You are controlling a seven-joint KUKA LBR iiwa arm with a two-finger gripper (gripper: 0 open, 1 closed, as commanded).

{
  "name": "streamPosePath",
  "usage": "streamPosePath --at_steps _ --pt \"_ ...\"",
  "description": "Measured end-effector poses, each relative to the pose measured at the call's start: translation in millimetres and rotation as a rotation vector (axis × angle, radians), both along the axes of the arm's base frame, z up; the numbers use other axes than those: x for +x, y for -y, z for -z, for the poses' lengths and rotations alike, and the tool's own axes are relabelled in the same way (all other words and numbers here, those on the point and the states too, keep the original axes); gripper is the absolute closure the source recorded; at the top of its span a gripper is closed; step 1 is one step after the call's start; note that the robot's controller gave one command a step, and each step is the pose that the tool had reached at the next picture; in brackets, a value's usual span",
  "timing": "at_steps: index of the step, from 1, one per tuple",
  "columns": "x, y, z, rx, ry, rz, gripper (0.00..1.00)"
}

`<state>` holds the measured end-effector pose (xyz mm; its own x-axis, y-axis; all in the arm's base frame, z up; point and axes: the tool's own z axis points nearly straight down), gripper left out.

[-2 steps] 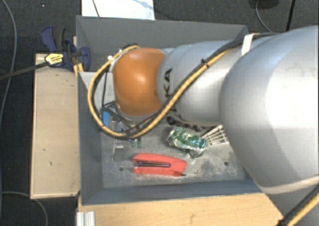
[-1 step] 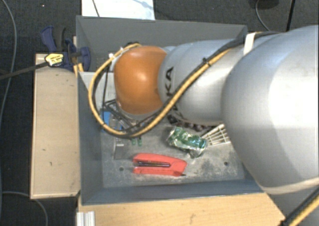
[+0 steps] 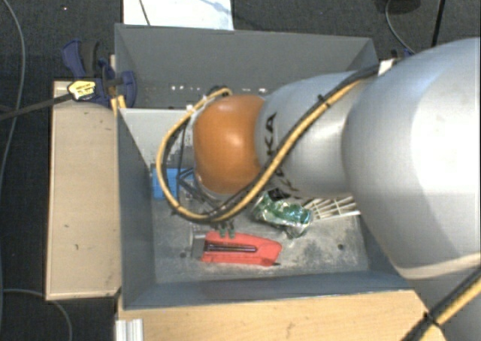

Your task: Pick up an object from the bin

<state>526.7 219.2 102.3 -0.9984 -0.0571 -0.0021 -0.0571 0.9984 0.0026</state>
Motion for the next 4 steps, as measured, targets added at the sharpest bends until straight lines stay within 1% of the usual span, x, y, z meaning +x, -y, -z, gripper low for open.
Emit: streamPosePath --at_steps 1,2,3,4 --pt "-9.7 22 21 0.001 -0.001 0.057 0.00" --pt "-21.6 43 4 -0.001 -0.007 -0.014 0.00" --pt "-24.4 67 -44 0.000 -0.002 -0.236 0.00" --pt "-14.1 101 -62 0.001 0.006 -0.235 0.00"
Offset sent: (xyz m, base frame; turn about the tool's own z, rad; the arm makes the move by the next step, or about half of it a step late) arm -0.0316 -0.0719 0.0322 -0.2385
